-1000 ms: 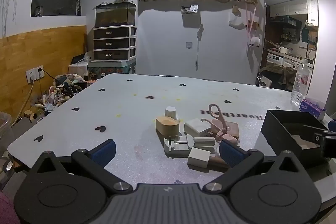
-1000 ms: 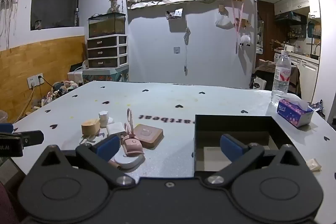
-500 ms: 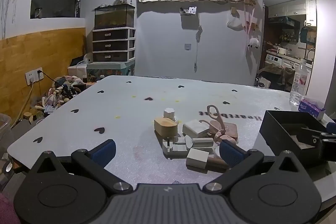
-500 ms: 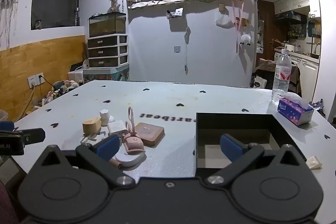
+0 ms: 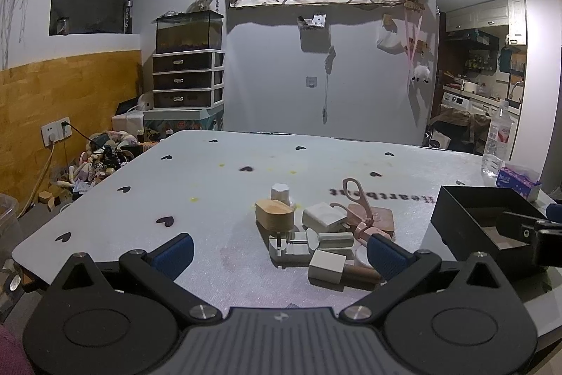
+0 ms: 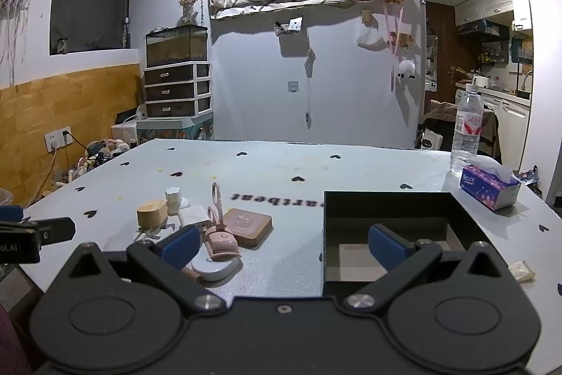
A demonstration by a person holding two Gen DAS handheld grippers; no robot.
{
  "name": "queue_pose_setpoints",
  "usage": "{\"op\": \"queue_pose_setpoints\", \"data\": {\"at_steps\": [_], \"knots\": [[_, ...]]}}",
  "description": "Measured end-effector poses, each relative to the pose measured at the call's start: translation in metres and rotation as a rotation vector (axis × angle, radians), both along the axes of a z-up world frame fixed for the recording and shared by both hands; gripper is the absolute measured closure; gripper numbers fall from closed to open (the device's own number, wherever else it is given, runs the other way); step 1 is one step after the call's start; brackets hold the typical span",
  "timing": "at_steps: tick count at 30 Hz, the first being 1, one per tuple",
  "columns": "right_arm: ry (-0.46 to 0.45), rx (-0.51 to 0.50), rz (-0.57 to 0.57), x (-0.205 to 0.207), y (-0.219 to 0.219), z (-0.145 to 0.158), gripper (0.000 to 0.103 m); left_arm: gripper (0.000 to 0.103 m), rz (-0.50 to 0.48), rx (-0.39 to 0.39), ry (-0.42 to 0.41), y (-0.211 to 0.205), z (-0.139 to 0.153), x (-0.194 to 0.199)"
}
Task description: Organize rigid objects
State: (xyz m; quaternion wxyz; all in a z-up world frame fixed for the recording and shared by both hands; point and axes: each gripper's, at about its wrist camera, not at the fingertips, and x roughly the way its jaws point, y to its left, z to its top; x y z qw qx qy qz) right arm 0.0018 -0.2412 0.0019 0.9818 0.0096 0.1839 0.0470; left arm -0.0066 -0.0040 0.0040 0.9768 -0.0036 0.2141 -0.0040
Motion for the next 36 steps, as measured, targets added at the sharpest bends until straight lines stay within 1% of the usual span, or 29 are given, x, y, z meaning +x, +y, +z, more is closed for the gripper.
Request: {"op": "queue_pose_setpoints", "data": {"at_steps": [36], "knots": [[-0.009, 0.001, -0.005, -0.0053, -0.0039, 0.0043, 0.000, 0.000, -0.004, 0.003, -0.019, -0.0018, 0.0033, -0.0039]]}}
